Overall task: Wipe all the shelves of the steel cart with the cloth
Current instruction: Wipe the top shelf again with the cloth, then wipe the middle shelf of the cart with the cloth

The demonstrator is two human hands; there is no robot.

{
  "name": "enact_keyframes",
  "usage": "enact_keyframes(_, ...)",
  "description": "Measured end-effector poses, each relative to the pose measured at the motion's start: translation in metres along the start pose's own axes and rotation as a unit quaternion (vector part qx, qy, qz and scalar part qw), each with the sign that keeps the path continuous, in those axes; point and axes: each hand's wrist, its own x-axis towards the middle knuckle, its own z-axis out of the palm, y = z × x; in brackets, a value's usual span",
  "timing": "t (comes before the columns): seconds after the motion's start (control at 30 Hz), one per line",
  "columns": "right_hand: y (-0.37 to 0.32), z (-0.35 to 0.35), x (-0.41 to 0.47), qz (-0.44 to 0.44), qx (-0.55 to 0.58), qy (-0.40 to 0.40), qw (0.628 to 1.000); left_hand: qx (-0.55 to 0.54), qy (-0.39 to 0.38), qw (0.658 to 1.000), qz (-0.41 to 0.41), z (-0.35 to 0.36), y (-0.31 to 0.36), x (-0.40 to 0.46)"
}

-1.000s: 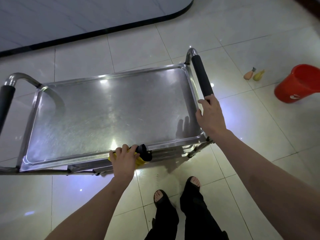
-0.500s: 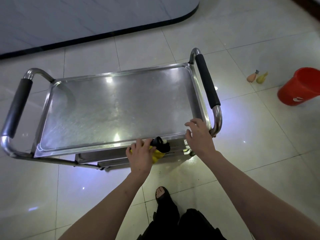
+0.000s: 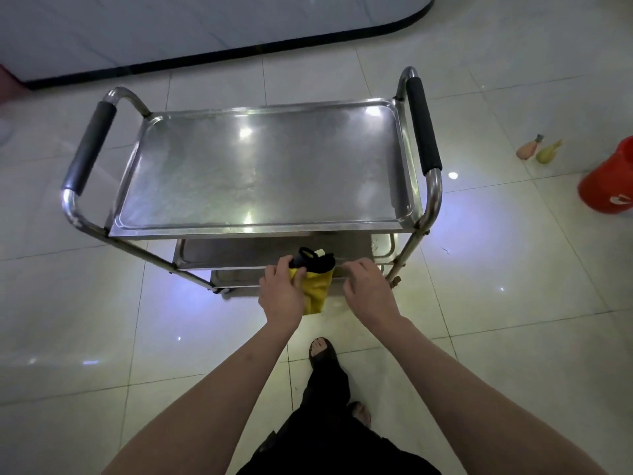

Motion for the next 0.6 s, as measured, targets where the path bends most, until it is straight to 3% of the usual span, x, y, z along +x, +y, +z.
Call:
enact_keyframes(0.3,-0.041,0.026,-0.05,-0.027,0.015,-0.04,0.999,-0.079,0.033,0.996,-0.016,-0.025,-0.04,-0.051)
enact_keyframes(0.6,-0.094,0.07,-0.064,0.015,0.053,-0.058,0.997,-0.17,0.03,0.985,-0.021,-0.057,-0.084,-0.044)
